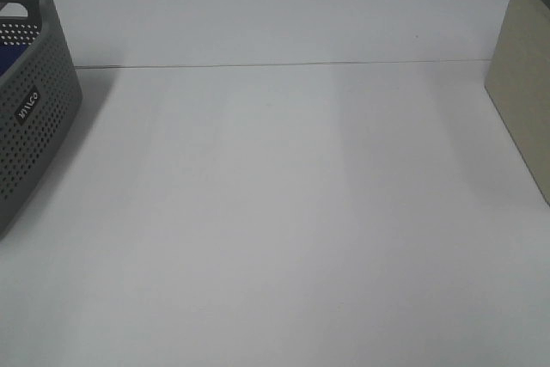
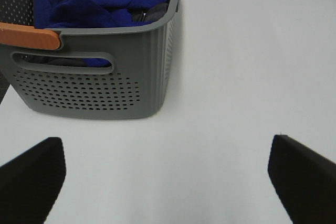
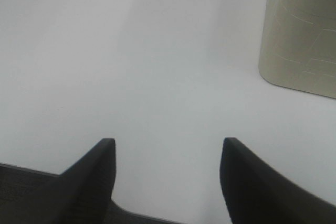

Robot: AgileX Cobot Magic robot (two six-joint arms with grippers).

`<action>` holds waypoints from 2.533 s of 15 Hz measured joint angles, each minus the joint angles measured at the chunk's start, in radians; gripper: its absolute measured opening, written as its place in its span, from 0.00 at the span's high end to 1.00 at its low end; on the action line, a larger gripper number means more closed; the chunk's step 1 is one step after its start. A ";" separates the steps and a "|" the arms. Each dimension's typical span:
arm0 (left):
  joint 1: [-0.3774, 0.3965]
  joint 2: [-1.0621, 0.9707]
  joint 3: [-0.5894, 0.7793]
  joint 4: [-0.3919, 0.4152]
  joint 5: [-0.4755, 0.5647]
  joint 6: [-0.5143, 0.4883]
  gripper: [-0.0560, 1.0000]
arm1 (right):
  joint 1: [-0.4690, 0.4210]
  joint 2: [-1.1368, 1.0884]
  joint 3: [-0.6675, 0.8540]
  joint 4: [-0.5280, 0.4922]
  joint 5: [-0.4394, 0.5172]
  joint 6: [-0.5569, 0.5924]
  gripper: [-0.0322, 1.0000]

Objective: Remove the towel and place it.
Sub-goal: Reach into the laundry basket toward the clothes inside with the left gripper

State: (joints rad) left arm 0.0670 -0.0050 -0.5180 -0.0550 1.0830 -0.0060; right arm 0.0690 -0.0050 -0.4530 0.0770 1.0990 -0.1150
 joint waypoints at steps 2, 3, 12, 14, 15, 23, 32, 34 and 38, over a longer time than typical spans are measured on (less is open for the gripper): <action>0.000 0.000 0.000 -0.002 0.000 0.000 0.02 | 0.000 0.000 0.000 0.000 0.000 0.000 0.39; 0.000 0.000 0.000 -0.002 0.000 0.000 0.02 | 0.000 0.000 0.000 0.000 0.000 0.000 0.39; 0.000 0.000 0.000 -0.002 0.000 0.006 0.02 | 0.000 0.000 0.000 0.000 0.000 0.000 0.39; 0.000 0.000 0.000 -0.002 0.000 0.006 0.02 | 0.000 0.000 0.000 0.000 0.000 0.000 0.39; 0.000 0.000 0.000 -0.002 0.000 0.006 0.02 | 0.000 0.000 0.000 0.000 0.000 0.000 0.39; 0.000 0.000 0.000 -0.003 0.000 0.006 0.02 | 0.000 0.000 0.000 0.000 0.000 0.000 0.39; 0.000 0.000 0.000 -0.003 0.000 0.006 0.02 | 0.000 0.000 0.000 0.000 0.000 0.000 0.39; 0.000 0.000 0.000 -0.003 0.000 0.006 0.02 | 0.000 0.000 0.000 0.000 0.000 0.000 0.39; 0.000 0.000 0.000 -0.003 0.000 0.006 0.02 | 0.000 0.000 0.000 0.000 0.000 0.000 0.39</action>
State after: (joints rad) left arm 0.0670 -0.0050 -0.5180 -0.0580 1.0830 0.0000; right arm 0.0690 -0.0050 -0.4530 0.0770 1.0990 -0.1150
